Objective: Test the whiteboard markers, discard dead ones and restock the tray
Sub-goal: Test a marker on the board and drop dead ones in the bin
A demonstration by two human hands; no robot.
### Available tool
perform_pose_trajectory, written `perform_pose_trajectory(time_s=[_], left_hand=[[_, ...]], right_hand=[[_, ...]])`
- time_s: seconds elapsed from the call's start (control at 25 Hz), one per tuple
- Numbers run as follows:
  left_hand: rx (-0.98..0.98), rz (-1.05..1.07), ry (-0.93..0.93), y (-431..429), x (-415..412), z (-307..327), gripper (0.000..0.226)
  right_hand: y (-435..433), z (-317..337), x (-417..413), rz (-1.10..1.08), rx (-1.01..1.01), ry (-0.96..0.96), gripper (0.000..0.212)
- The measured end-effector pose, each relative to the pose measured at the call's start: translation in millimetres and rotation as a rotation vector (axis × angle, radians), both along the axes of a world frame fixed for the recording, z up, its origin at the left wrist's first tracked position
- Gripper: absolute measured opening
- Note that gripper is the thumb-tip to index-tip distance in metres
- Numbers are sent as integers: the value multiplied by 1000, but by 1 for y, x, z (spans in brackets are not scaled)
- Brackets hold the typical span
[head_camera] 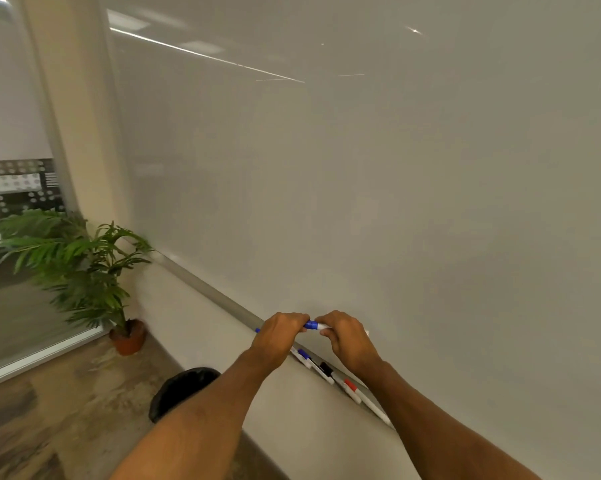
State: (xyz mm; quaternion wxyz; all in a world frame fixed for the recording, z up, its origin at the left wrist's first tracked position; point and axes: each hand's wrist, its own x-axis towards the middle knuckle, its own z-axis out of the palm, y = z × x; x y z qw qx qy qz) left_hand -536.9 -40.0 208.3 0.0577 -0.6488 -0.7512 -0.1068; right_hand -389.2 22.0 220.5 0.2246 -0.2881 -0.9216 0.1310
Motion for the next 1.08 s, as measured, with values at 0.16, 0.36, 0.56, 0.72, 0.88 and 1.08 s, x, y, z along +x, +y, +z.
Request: perform_pose_trajectory(time_s=[0.16,0.36,0.56,0.72,0.88,1.08], left_hand=[[44,6,-11,-20,-54,15,16],[15,-25,-74,-43,-138,21,22],[48,19,-24,-60,-203,16,12],[26,38,84,-72,-240,11,11],[5,53,96,-79,-265,7,12],[-37,118,64,-77,-303,-1,14]], right_hand=[[-13,-1,-58,-4,-15,79,25],[-29,-5,-139,62,-44,60,23],[-39,-6,-209,83,-45,61,20],[-44,-5,-247,129,-91,46,21],[-44,-11,-282,168,-92,-5,23],[-35,-24,-327,193,-80,-28,23]])
